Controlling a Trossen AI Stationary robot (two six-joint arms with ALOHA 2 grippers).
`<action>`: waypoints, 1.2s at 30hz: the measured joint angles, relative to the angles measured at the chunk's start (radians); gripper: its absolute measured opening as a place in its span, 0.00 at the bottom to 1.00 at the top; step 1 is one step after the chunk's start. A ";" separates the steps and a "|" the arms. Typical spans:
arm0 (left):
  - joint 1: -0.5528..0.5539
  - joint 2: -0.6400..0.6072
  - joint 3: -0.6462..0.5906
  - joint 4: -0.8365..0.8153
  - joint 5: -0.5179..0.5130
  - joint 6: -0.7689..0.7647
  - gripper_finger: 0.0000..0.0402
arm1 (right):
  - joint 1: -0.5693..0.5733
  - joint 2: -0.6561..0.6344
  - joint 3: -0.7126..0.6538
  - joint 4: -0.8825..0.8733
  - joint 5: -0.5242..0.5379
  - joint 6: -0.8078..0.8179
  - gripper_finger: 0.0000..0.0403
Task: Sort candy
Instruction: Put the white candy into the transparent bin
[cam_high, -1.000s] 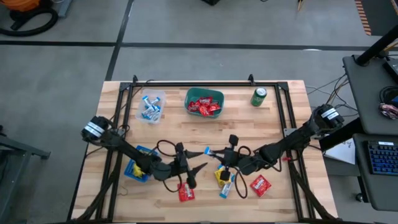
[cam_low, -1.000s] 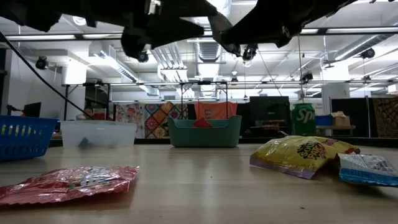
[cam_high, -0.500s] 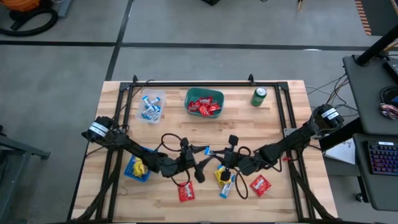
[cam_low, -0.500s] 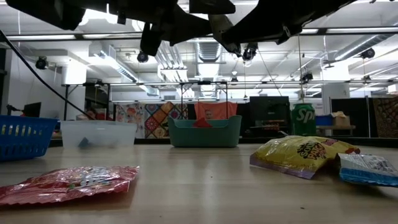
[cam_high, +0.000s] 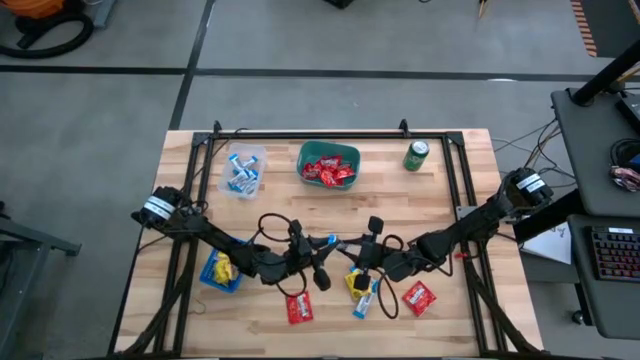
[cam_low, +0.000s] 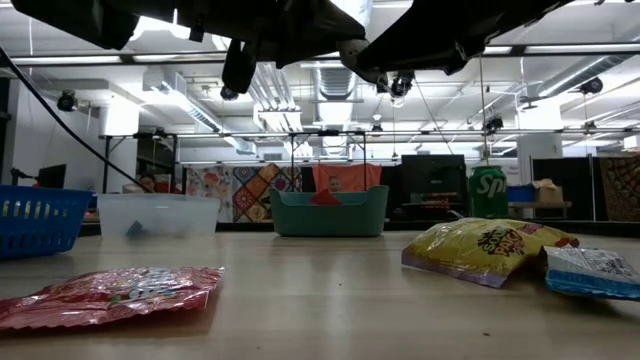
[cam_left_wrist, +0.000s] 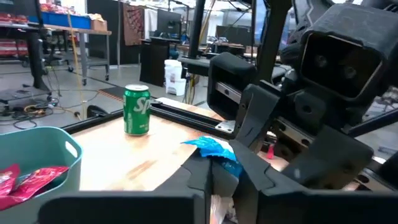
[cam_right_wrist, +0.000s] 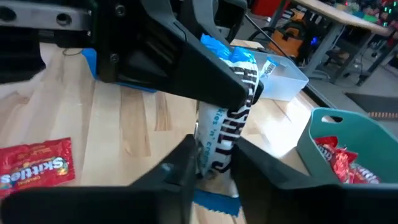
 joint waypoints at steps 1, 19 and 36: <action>0.000 0.000 0.000 0.000 -0.003 0.001 0.05 | 0.000 -0.001 0.000 -0.001 -0.001 0.008 0.28; 0.093 -0.510 0.000 -1.313 -0.253 -0.382 0.01 | 0.000 -0.112 -0.001 -0.265 -0.002 0.266 0.57; 0.541 -0.524 -0.005 -1.992 0.061 -0.798 0.06 | 0.000 -0.099 -0.002 -0.277 -0.017 0.317 0.56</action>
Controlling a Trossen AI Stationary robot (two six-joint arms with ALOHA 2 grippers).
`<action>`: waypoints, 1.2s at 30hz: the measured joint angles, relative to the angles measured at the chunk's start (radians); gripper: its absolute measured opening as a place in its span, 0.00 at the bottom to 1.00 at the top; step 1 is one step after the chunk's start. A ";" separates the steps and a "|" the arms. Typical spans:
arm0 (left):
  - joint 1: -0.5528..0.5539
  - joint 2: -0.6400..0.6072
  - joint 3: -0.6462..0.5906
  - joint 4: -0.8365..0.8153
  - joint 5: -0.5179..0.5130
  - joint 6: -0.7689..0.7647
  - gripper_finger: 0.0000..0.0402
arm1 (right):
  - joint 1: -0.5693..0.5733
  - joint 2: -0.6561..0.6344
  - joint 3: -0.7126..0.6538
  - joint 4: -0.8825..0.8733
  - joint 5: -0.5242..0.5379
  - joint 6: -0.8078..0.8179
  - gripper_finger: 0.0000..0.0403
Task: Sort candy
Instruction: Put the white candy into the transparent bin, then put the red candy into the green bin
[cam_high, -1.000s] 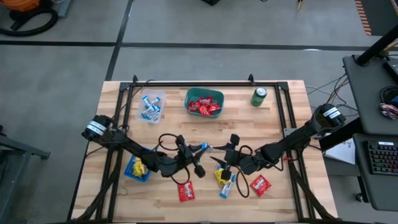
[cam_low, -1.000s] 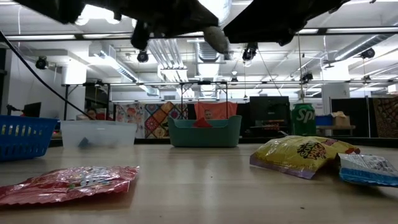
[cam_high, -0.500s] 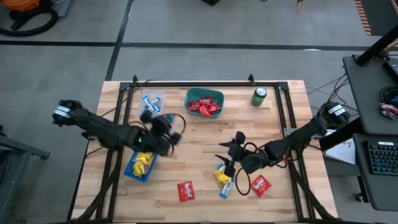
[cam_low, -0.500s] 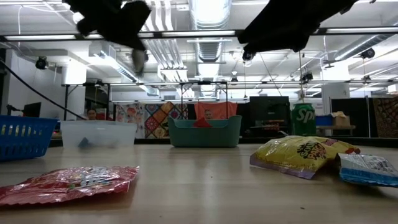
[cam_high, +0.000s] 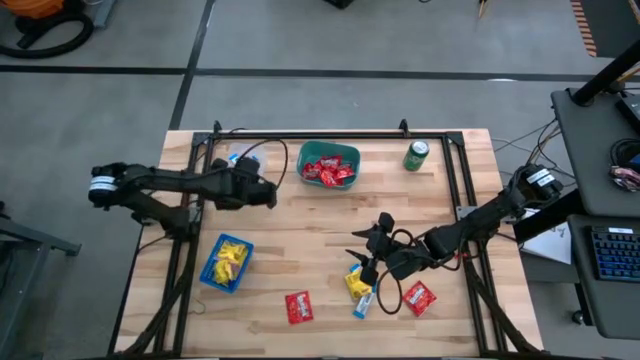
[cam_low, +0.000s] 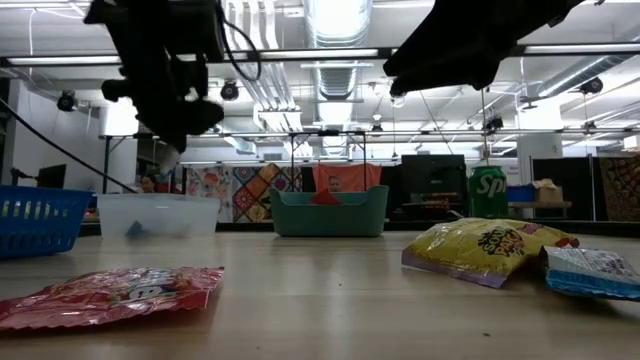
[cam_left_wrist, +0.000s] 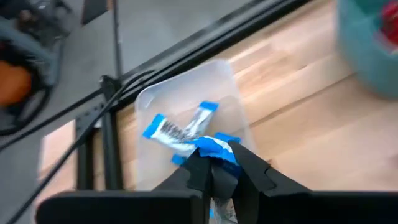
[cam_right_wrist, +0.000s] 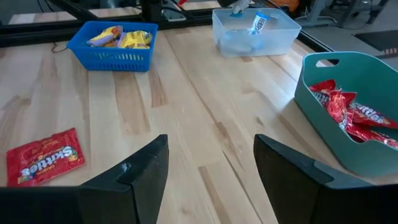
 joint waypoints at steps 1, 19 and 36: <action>0.015 0.015 0.001 -0.010 0.000 0.009 0.08 | 0.000 0.000 0.000 -0.005 0.000 0.003 0.56; 0.033 0.119 0.009 -0.050 0.008 0.023 0.39 | 0.000 0.000 0.000 -0.009 0.000 0.024 0.57; -0.417 0.096 0.009 0.359 0.004 0.029 0.40 | -0.009 0.005 0.000 -0.188 -0.429 0.406 0.55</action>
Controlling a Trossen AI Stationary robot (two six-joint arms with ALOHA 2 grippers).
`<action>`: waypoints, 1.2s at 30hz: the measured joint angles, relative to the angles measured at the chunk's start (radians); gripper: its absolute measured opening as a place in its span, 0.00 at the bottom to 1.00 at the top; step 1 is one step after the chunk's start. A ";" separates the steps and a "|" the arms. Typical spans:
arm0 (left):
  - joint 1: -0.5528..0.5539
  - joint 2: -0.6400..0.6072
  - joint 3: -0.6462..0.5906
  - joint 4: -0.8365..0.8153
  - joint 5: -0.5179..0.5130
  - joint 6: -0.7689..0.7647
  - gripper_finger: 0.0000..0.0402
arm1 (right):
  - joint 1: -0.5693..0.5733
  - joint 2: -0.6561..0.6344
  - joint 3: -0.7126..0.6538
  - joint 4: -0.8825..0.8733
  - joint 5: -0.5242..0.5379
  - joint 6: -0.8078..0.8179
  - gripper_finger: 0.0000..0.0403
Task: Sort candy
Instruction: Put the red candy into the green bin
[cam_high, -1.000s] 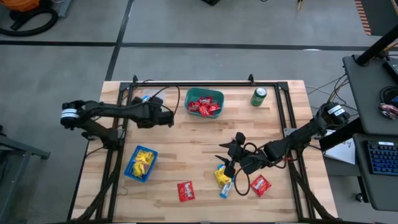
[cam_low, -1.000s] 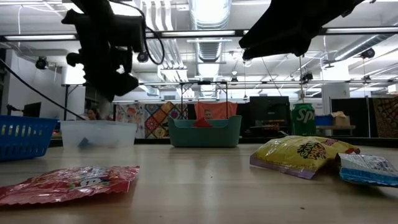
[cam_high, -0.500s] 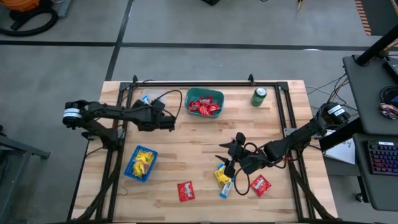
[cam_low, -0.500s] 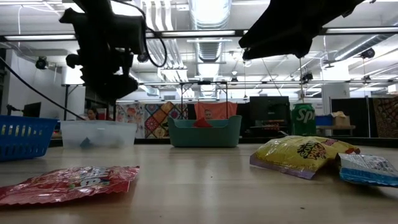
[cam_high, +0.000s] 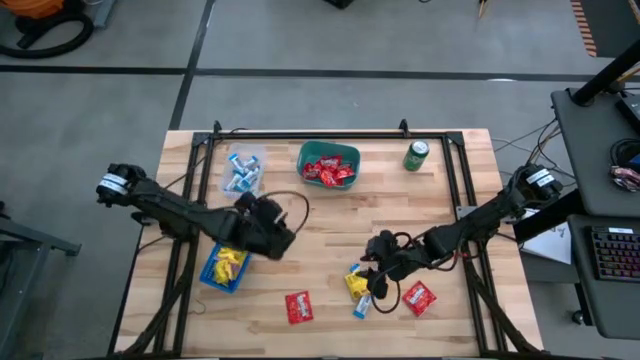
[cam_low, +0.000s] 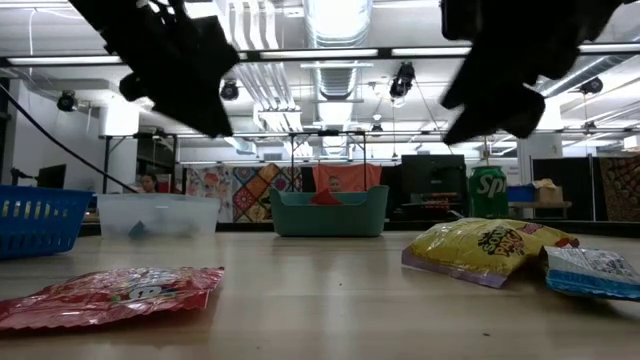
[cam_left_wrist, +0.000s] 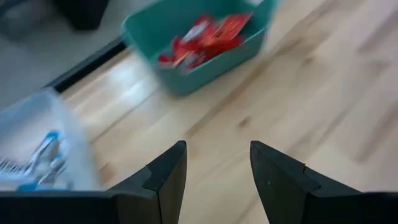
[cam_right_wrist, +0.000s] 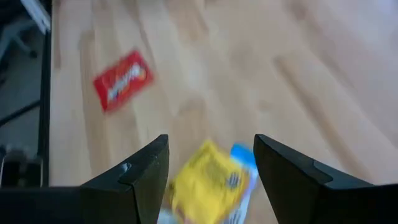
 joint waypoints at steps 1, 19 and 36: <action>-0.021 0.000 0.000 0.031 -0.015 0.012 0.40 | 0.000 0.001 0.000 -0.019 -0.025 0.017 0.55; -0.117 0.000 0.000 0.185 -0.091 0.038 0.40 | 0.046 0.001 0.037 -0.647 -0.355 0.459 0.55; -0.116 0.000 0.000 0.191 -0.117 0.040 0.40 | 0.253 0.001 0.068 -0.711 -0.492 0.752 0.55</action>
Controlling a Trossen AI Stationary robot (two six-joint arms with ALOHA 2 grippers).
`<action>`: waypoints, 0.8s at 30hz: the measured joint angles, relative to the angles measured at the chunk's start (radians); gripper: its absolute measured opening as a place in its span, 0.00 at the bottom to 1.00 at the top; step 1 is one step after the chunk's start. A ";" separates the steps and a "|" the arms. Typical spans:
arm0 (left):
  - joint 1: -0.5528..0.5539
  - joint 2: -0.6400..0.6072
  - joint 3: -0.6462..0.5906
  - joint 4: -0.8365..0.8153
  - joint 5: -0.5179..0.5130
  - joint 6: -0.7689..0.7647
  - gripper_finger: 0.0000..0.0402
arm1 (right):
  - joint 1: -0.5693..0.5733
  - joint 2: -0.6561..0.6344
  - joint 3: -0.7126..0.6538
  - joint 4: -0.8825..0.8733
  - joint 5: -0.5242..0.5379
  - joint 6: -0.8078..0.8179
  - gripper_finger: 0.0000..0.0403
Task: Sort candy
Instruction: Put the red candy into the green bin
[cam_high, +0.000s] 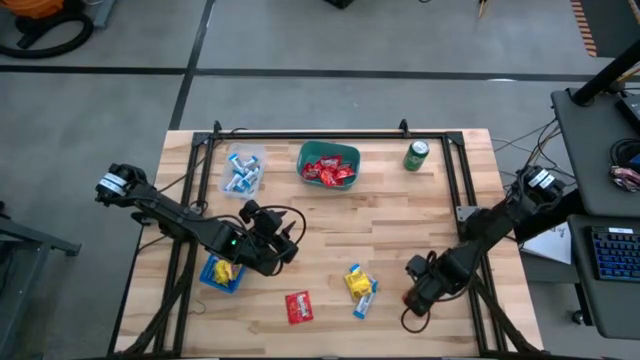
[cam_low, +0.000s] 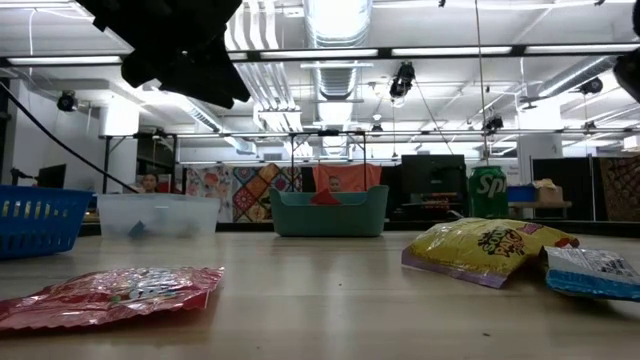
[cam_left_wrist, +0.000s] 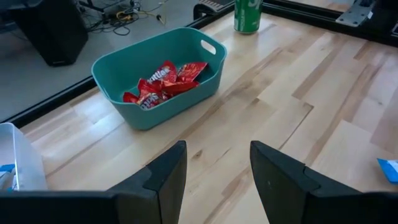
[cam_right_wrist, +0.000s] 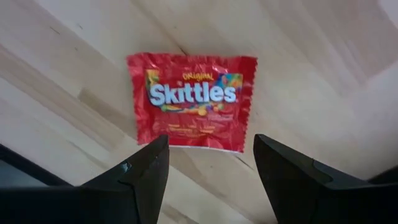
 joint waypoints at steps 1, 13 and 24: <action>0.000 0.000 0.000 0.000 0.000 0.000 0.40 | 0.007 0.000 -0.001 0.000 0.000 0.015 0.55; 0.000 0.000 0.000 0.000 0.000 0.000 0.40 | 0.044 0.002 -0.046 0.036 -0.006 0.083 0.55; 0.000 0.000 0.000 0.003 -0.001 0.000 0.40 | 0.042 0.137 -0.044 0.069 -0.015 0.004 0.55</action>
